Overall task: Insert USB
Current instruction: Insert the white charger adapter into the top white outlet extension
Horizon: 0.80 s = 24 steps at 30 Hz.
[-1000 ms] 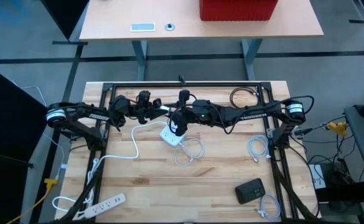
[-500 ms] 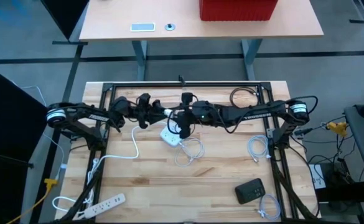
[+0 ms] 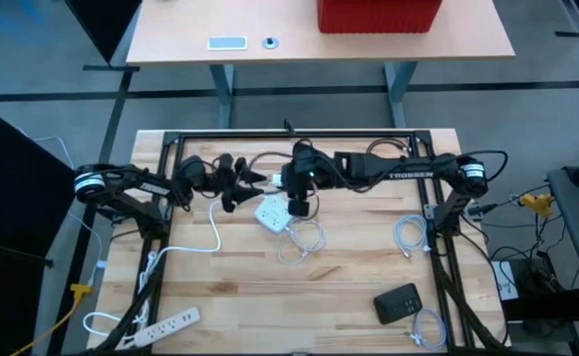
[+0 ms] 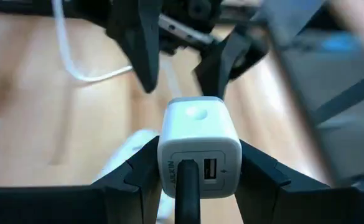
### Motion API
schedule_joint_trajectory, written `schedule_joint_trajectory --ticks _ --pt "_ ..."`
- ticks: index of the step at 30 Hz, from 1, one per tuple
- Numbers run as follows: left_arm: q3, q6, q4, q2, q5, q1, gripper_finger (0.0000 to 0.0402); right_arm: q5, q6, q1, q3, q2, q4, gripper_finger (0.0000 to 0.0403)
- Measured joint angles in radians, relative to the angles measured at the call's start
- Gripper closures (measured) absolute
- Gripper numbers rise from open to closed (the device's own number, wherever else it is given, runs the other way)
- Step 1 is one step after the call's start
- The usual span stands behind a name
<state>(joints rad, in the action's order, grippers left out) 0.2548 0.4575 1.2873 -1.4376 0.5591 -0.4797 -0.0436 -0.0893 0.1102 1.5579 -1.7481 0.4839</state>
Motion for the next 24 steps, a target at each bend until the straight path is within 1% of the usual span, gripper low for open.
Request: schedule_joint_trajectory --ticks 2,4,6,9,13,15,18,24 --pt "-0.013 -0.044 -0.053 0.0 0.002 0.001 0.0143 0.075 0.106 0.017 0.026 -0.025 0.075 0.0261" --pt "-0.017 -0.075 -0.125 0.0 0.001 0.001 0.0143 0.115 0.177 0.028 0.064 -0.07 0.142 0.0261" --pt "-0.018 -0.1 -0.178 -0.005 -0.003 0.004 0.0144 0.124 0.222 0.034 0.114 -0.126 0.239 0.0261" --pt "-0.017 -0.124 -0.263 -0.009 -0.033 0.008 0.0144 0.13 0.256 0.04 0.232 -0.232 0.399 0.0261" --pt "-0.021 -0.139 -0.389 -0.019 -0.106 0.032 0.0146 0.134 0.28 0.039 0.396 -0.36 0.583 0.0261" --pt "-0.021 -0.163 -0.445 -0.018 -0.129 0.05 0.015 0.161 0.309 0.039 0.464 -0.406 0.657 0.0261" --pt "-0.024 -0.19 -0.493 -0.018 -0.133 0.077 0.0158 0.221 0.362 0.039 0.525 -0.447 0.682 0.0261" --pt "-0.025 -0.245 -0.486 -0.04 -0.164 0.149 0.018 0.283 0.465 0.048 0.567 -0.504 0.691 0.0261"
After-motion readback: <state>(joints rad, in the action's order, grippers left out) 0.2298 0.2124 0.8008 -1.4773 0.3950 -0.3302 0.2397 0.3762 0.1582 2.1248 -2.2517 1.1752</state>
